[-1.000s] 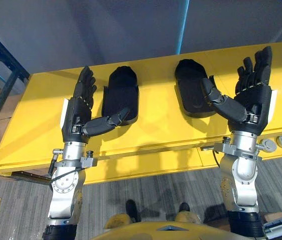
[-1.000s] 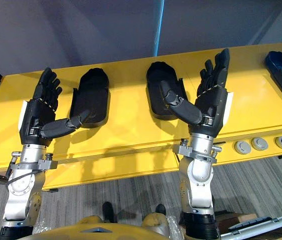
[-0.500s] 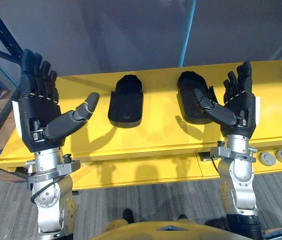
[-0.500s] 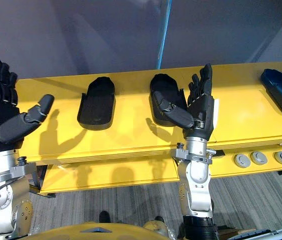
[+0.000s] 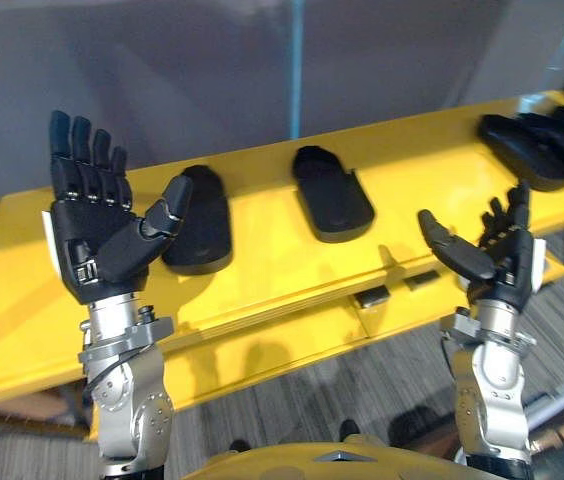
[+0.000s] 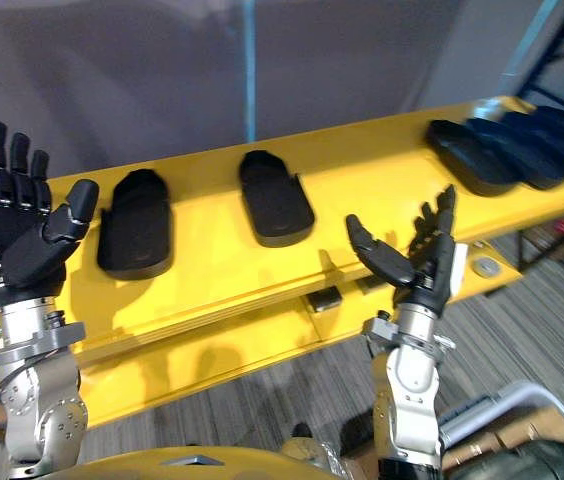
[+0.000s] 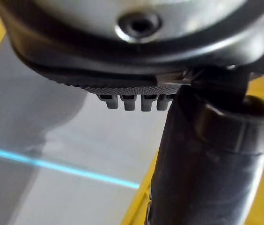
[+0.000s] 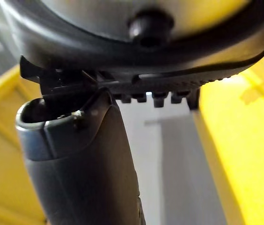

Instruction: Walk over and take three plastic housings, then place them on the shelf

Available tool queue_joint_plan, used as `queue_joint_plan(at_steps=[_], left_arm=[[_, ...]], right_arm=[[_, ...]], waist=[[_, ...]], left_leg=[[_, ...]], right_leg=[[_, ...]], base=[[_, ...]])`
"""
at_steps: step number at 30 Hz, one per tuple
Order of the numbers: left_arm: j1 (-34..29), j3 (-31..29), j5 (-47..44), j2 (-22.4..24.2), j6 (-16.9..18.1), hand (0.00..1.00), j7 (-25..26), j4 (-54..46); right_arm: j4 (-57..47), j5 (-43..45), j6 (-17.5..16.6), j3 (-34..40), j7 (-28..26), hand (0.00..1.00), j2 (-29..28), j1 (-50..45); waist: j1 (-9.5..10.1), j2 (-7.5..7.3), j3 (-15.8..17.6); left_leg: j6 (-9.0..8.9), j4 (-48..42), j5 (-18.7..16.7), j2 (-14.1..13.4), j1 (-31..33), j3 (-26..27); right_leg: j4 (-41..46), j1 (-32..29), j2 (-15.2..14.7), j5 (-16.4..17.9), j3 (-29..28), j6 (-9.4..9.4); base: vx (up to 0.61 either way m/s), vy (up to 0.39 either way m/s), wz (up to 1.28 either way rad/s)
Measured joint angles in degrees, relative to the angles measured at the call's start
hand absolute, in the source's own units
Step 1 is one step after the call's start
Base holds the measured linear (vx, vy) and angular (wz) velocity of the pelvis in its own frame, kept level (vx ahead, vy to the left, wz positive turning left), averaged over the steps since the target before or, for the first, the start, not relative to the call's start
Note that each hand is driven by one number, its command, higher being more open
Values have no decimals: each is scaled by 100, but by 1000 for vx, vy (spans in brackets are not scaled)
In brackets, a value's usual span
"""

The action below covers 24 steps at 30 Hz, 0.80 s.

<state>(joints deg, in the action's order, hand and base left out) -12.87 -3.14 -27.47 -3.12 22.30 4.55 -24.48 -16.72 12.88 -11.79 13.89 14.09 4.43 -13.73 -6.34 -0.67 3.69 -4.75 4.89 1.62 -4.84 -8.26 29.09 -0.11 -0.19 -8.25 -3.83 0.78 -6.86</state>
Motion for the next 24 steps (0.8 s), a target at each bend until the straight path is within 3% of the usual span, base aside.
queue_joint_plan(at_steps=[2, 3, 5, 6, 8, 9, 14, 16, 19, 23, 24], left_arm=[[56, 125, 145, -2, -6, 100, 429, 103], [69, 123, 166, 4, -5, 100, 535, 106], [106, 105, 278, 9, -4, 100, 906, 103], [121, 108, 321, 54, -4, 100, 1037, 57], [117, 108, 362, 154, -7, 100, 1121, -41], [121, 104, 496, 197, -9, 100, 1259, -111], [122, 26, 385, 372, -8, 100, 1361, -205], [125, 35, -47, 446, 82, 100, 1263, -302], [126, 40, -396, 532, 390, 100, 1223, -338], [129, 124, -591, 520, 396, 100, 1111, -343], [85, 179, -531, 516, 381, 100, 1168, -339]], right_arm=[[-313, 354, -118, 255, -42, 100, -101, -344], [-361, 421, -141, 310, -79, 100, -102, -392], [-418, 706, -335, 417, -317, 100, -110, -480], [-454, 831, -576, 424, -444, 100, -110, -549], [-616, 845, -695, 323, -488, 100, -116, -556], [-733, 973, -824, 138, -575, 100, -120, -550], [-813, 1039, -777, -932, -651, 100, -221, -211], [-797, 1027, -664, -1197, -580, 100, -275, -112], [-783, 1013, -564, -1296, -473, 100, -497, -167], [-782, 1270, -625, -1261, -662, 100, -666, -594], [-773, 1710, -654, -1291, -944, 100, -678, -546]], waist=[[-199, -24, -27], [-180, -34, -22], [-162, 0, -29], [-168, 92, -19], [-112, 223, -38], [7, 262, -37], [325, 266, 14], [446, 268, 121], [479, 260, 391], [497, 112, 723], [519, 134, 848]], left_leg=[[-70, -273, -255, -40, -6, 142], [-73, -471, -428, -38, 32, -6], [23, -1195, -980, -72, 264, -596], [14, -1806, -1412, -210, 432, -1069], [34, -2353, -1780, -296, 688, -1604], [28, -2479, -1885, -278, 779, -1842], [56, -2470, -1881, -174, 798, -1987], [101, -2639, -1893, -125, 923, -2184], [172, -3213, -2113, -77, 1091, -2321], [343, -3868, -2472, -248, 1087, -1846], [470, -3877, -2433, -349, 1077, -1460]], right_leg=[[7, -206, 150, -27, -492, 53], [21, -266, 208, -24, -663, 87], [8, -284, 408, -60, -1148, 122], [12, -289, 589, -78, -1377, 148], [35, -382, 743, -107, -1546, 183], [51, -475, 795, -141, -1666, 180], [146, -494, 676, -169, -1509, 94], [707, -708, 637, 131, -1338, 57], [1596, -994, 662, 439, -1239, 32], [1647, -1026, 695, 380, -1228, -66], [1811, -1158, 363, 479, -652, 43]], base=[[18, -22, -110], [28, -40, -129], [33, -33, -138], [32, -14, -105], [12, 51, -77], [17, 93, -57], [13, 56, 7], [-20, 15, 51], [-78, 37, 24], [-258, 104, -62], [-366, 145, -116]])
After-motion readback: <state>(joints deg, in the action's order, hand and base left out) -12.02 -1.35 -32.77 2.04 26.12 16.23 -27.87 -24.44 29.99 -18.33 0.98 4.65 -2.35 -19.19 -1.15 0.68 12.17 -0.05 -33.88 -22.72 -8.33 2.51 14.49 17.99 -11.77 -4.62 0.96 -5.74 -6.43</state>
